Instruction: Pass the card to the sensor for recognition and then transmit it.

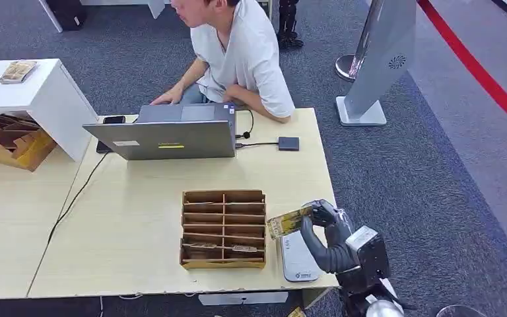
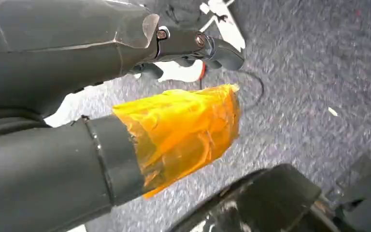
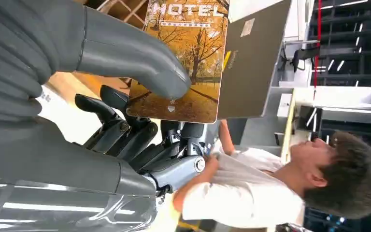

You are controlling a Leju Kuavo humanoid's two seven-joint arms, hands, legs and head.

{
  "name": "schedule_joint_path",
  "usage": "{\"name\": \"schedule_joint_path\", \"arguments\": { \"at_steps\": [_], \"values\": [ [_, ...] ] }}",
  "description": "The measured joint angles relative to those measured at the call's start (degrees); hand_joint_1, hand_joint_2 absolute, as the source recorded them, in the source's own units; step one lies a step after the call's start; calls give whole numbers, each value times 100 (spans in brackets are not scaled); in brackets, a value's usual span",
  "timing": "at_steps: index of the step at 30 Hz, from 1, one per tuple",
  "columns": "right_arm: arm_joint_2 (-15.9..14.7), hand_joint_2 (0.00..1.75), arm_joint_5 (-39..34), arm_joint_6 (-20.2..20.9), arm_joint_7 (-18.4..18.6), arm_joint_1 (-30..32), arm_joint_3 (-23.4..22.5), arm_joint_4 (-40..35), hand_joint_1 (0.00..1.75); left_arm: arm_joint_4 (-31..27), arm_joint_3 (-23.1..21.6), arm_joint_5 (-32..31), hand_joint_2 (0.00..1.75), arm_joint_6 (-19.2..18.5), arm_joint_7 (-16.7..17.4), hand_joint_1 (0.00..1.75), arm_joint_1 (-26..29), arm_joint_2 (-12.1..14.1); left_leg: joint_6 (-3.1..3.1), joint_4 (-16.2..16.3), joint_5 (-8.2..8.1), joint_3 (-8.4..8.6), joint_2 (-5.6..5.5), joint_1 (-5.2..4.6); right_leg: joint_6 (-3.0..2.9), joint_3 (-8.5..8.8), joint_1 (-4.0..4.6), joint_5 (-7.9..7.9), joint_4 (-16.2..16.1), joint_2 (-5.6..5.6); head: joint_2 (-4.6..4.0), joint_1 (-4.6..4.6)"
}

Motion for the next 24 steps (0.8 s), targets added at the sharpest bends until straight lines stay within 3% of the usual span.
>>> {"name": "schedule_joint_path", "arguments": {
  "at_steps": [4,13,18,19,21,22,24],
  "values": [
    [0,175,-196,225,-22,-1,-118,308,175,0,210,400,0,-601,-149,0,10,55,0,0,0,0,0,0,0,0,0,0,0,0,0,0],
    [2,175,-223,293,-44,-4,-225,616,175,0,444,516,0,-769,-208,0,36,144,0,-1,0,-1,0,0,0,1,0,0,0,0,0,0],
    [2,175,-240,511,50,-104,-240,832,175,7,788,941,0,-1382,-284,0,74,254,0,-1,0,0,2,0,0,0,0,0,0,2,0,0],
    [2,175,-238,496,83,-141,-242,894,175,-2,800,650,0,-1137,-273,0,113,256,0,0,0,2,3,0,0,-2,0,0,0,1,0,0],
    [2,175,-231,476,158,-141,-258,951,175,-17,609,47,0,-203,-85,0,149,190,1,1,1,-2,-6,0,0,-3,-1,-1,-1,-11,0,2],
    [2,175,-231,467,201,-132,-271,964,175,-17,540,-39,0,91,-20,0,144,168,1,1,1,-4,-7,0,0,-2,-1,-1,-1,-14,0,-4],
    [2,175,-229,456,290,-109,-286,990,175,-17,478,-105,0,232,-2,0,97,116,0,0,1,-3,-5,0,0,-1,0,0,-1,-9,0,-2]
  ]
}}
